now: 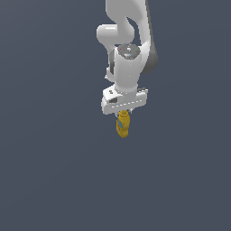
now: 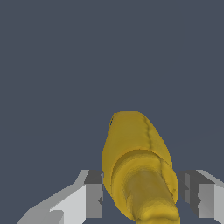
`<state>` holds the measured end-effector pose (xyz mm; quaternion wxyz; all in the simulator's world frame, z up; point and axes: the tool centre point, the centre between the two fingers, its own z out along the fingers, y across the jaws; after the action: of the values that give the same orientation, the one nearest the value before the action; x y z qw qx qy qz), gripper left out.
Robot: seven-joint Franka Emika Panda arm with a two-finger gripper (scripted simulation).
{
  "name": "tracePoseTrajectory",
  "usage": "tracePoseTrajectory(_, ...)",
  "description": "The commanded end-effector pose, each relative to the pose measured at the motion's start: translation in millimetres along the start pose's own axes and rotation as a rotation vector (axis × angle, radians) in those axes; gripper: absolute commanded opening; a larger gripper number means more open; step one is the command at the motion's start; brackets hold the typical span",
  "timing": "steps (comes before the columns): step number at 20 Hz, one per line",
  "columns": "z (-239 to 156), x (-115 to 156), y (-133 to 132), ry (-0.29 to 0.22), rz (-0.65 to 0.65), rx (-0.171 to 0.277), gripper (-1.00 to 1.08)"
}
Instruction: Pick up the object and move it to a goal position.
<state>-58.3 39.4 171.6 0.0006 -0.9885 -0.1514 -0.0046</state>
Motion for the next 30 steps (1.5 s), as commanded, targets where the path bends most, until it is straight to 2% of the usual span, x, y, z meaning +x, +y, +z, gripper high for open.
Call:
tracePoseTrajectory(1, -7, 5, 4, 0.025, -0.005, -0.004, -1.00)
tracePoseTrajectory(7, -30, 20, 19, 0.119, -0.031, -0.018, -1.00)
tracePoseTrajectory(21, -114, 54, 62, 0.423, -0.115, -0.059, -1.00)
tracePoseTrajectory(30, -157, 62, 80, 0.567, -0.155, -0.076, -1.00)
